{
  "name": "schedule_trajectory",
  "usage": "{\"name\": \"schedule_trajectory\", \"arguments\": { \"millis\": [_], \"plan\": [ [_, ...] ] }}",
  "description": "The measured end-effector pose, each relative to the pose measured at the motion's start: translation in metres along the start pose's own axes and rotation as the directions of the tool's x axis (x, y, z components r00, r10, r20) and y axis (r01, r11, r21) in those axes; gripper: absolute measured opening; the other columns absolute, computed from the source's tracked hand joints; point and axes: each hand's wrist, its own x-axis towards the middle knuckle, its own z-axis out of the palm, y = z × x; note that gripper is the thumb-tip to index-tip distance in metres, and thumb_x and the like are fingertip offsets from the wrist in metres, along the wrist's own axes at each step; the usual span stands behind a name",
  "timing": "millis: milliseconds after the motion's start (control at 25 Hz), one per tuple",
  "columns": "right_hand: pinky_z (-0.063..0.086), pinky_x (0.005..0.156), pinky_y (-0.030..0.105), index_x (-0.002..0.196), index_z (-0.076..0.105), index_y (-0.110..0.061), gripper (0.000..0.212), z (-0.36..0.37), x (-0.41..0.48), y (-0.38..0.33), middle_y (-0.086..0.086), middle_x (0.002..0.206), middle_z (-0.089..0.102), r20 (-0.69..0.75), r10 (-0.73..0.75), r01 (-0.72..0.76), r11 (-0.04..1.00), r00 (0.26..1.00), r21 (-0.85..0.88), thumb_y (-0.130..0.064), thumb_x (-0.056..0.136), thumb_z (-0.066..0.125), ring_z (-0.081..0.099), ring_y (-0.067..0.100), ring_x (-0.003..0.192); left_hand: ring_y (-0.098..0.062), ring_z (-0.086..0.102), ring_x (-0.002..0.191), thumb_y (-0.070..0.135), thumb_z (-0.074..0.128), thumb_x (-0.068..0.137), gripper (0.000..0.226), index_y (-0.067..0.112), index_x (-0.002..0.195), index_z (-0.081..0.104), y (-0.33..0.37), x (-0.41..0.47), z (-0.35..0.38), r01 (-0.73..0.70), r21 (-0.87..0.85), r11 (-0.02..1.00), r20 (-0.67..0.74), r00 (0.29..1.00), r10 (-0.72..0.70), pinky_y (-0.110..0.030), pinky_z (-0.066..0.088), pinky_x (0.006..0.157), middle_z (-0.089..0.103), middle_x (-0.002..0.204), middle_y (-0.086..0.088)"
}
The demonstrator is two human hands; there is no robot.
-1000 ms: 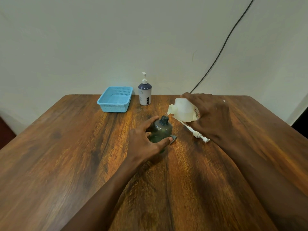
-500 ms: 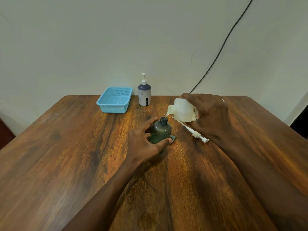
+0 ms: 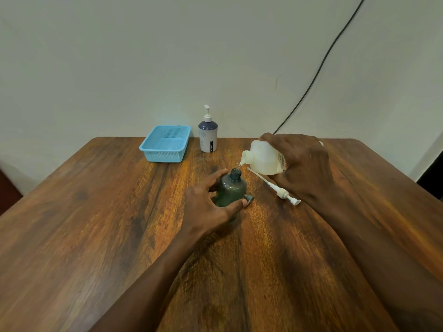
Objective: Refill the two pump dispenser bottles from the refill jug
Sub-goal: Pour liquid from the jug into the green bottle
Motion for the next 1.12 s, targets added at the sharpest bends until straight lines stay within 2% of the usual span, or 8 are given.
{"name": "schedule_trajectory", "arguments": {
  "millis": [120, 360, 560, 800, 920, 1120],
  "plan": [
    [0.057, 0.087, 0.057, 0.139, 0.059, -0.016, 0.078, -0.0008, 0.0003, -0.0005, 0.019, 0.119, 0.073, -0.015, -0.014, 0.014, 1.0, 1.0, 0.002, -0.038, 0.071, 0.089, 0.07, 0.043, 0.103, -0.002, 0.063, 0.112, 0.065, 0.08, 0.062, 0.092, 0.03, 0.144, 0.056, -0.0006, -0.0002, 0.0, 0.002, 0.009, 1.0, 0.001, 1.0, -0.002, -0.018, 0.057, 0.089, 0.063, 0.129, 0.016],
    [0.058, 0.085, 0.058, 0.139, 0.055, -0.019, 0.081, -0.003, 0.0013, -0.0014, 0.018, 0.116, 0.073, -0.043, -0.027, 0.028, 0.999, 0.999, 0.017, -0.033, 0.068, 0.092, 0.071, 0.042, 0.101, -0.003, 0.063, 0.113, 0.064, 0.08, 0.063, 0.093, 0.027, 0.145, 0.056, -0.0012, -0.0005, -0.0001, 0.003, 0.01, 1.0, -0.001, 1.0, -0.003, -0.019, 0.058, 0.089, 0.064, 0.132, 0.012],
    [0.057, 0.087, 0.056, 0.138, 0.058, -0.018, 0.081, -0.0046, 0.002, -0.002, 0.017, 0.118, 0.073, -0.03, -0.02, 0.02, 1.0, 0.999, 0.013, -0.034, 0.067, 0.093, 0.07, 0.041, 0.103, 0.009, 0.06, 0.106, 0.063, 0.081, 0.062, 0.092, 0.028, 0.143, 0.057, 0.0008, -0.0009, -0.0007, -0.003, 0.014, 1.0, -0.013, 1.0, 0.003, -0.011, 0.054, 0.086, 0.062, 0.127, 0.018],
    [0.057, 0.089, 0.055, 0.138, 0.061, -0.016, 0.082, -0.0045, 0.0026, -0.0018, 0.017, 0.119, 0.073, -0.025, -0.021, 0.021, 1.0, 0.999, 0.008, -0.035, 0.066, 0.095, 0.07, 0.041, 0.103, -0.001, 0.062, 0.111, 0.064, 0.081, 0.061, 0.094, 0.027, 0.144, 0.057, 0.0017, -0.0019, -0.0012, 0.0, 0.008, 1.0, -0.01, 1.0, 0.0, -0.011, 0.054, 0.086, 0.064, 0.13, 0.013],
    [0.057, 0.089, 0.056, 0.138, 0.059, -0.018, 0.082, -0.0046, 0.0028, -0.002, 0.016, 0.119, 0.073, -0.019, -0.026, 0.026, 1.0, 0.999, 0.004, -0.035, 0.066, 0.095, 0.07, 0.04, 0.104, -0.001, 0.062, 0.111, 0.065, 0.081, 0.061, 0.094, 0.028, 0.144, 0.057, 0.0018, -0.0026, -0.0021, -0.001, 0.009, 1.0, -0.013, 1.0, 0.001, -0.011, 0.055, 0.086, 0.063, 0.129, 0.016],
    [0.057, 0.089, 0.056, 0.138, 0.059, -0.017, 0.083, -0.0057, 0.0041, -0.0027, 0.017, 0.118, 0.073, -0.036, -0.041, 0.041, 0.999, 0.999, 0.005, -0.032, 0.065, 0.095, 0.07, 0.041, 0.104, -0.002, 0.063, 0.113, 0.063, 0.082, 0.062, 0.093, 0.027, 0.144, 0.057, 0.0009, -0.003, -0.0019, 0.005, 0.0, 1.0, -0.015, 1.0, -0.005, -0.01, 0.054, 0.086, 0.066, 0.132, 0.01]
  ]
}}
